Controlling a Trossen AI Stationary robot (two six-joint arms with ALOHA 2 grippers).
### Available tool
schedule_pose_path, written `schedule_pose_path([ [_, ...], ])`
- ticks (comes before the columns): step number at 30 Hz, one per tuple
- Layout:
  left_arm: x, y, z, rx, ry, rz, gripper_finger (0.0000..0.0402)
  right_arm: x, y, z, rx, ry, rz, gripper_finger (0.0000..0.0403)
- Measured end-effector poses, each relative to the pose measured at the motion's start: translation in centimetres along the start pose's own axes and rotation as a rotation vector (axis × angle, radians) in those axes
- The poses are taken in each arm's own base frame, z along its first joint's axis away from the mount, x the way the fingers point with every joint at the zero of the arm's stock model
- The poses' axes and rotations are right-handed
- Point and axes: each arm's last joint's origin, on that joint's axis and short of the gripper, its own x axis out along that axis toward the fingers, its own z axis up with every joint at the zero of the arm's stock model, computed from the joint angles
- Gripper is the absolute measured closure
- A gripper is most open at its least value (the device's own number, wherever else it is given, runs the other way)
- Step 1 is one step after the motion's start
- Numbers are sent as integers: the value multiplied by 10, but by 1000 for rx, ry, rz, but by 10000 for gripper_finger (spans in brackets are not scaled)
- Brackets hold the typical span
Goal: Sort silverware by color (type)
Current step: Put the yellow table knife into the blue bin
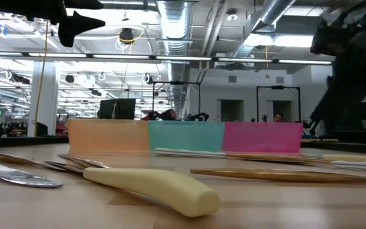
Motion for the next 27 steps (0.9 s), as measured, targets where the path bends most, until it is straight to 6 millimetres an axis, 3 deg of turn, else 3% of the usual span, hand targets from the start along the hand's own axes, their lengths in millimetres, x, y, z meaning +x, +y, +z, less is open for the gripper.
schedule_pose_path([
  [15,0,0,-1,2,10,5,193,38,16,-37,-55,75,-74,200],
  [27,0,1,-1,4,9,30,193,44,14,-59,34,62,-119,207],
])
